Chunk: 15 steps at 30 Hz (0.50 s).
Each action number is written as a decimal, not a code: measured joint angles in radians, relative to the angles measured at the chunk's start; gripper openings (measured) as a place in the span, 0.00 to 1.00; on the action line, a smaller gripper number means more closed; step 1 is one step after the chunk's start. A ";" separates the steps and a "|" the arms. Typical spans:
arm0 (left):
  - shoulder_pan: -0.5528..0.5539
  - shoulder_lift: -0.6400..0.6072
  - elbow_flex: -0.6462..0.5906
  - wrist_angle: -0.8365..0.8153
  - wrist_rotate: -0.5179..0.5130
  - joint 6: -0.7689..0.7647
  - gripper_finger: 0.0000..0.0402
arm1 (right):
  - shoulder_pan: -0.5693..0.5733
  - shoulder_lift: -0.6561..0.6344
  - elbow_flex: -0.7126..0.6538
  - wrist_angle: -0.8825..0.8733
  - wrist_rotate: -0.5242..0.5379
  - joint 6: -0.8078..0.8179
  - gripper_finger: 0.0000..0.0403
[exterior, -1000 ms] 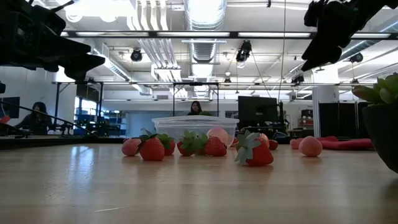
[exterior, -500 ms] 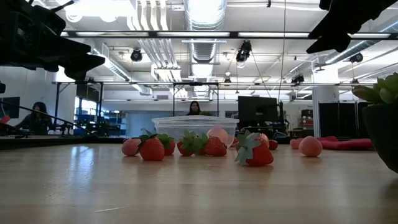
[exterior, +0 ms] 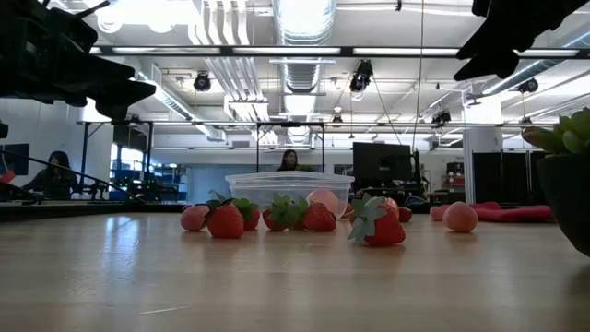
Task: Pick and placing Produce into tupperware
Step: Put the pink apricot into the transparent container
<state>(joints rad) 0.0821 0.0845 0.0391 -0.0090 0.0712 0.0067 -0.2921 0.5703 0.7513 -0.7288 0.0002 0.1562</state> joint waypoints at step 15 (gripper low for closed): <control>0.000 0.000 0.000 0.000 0.000 0.000 0.64 | 0.000 -0.081 0.000 -0.018 0.000 0.000 0.71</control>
<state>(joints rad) 0.0822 0.0846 0.0391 -0.0087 0.0711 0.0068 -0.2924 0.4893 0.7513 -0.7467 0.0002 0.1562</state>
